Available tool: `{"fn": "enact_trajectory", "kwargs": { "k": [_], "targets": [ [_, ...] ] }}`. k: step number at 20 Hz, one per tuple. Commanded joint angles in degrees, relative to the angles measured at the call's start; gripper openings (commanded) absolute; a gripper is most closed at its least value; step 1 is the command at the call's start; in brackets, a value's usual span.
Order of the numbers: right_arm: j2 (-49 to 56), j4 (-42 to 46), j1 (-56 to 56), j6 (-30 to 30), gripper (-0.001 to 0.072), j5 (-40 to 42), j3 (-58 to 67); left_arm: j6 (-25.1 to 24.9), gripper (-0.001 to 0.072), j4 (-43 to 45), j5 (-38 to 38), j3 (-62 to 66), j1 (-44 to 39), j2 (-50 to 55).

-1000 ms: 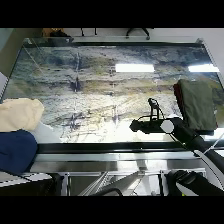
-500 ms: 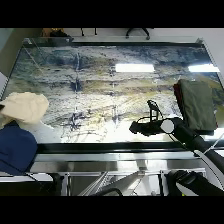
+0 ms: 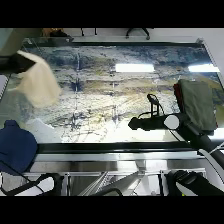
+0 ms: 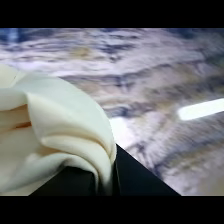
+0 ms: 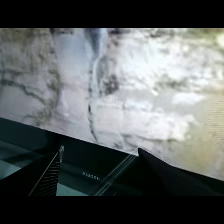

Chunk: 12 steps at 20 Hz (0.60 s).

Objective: Fold the shirts.

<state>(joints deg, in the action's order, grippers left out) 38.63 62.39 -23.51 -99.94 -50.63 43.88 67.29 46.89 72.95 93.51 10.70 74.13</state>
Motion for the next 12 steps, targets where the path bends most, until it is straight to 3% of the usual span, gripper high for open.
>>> {"fn": "enact_trajectory", "kwargs": {
  "k": [1, 3, 7, 8, 9, 10, 12],
  "targets": [
    [-1.4, 0.0, 4.4, 4.8, 0.0522, -8.5, 6.4, 6.8, 0.0015, 6.0, 1.0, -4.7, -18.9, -4.4],
    [-1.6, 0.0, 8.4, 5.8, 0.0442, -14.1, 9.0, 9.0, 0.0015, 11.2, -0.8, -9.7, -26.8, -4.5],
    [-1.7, 0.0, 14.4, 8.7, 0.0439, -18.0, 9.7, 11.3, 0.002, 14.5, -11.6, -18.5, -35.7, -4.1],
    [-1.6, -0.1, 15.4, 9.4, 0.0439, -18.0, 9.7, 11.3, 0.0191, 14.5, -12.7, -19.3, -36.5, -3.4],
    [-1.6, -0.1, 16.5, 10.3, 0.0439, -17.9, 9.7, 12.0, 0.0614, 14.5, -12.5, -19.6, -36.6, -2.7],
    [-1.6, -0.1, 18.1, 10.5, 0.0439, -17.9, 9.7, 14.7, 0.0702, 14.5, -11.8, -19.8, -36.5, -2.1],
    [-0.5, -0.1, 21.8, 12.1, 0.0439, -18.0, 9.7, 15.1, 0.0702, 14.6, -9.2, -20.8, -34.7, -2.0]
  ]
}}
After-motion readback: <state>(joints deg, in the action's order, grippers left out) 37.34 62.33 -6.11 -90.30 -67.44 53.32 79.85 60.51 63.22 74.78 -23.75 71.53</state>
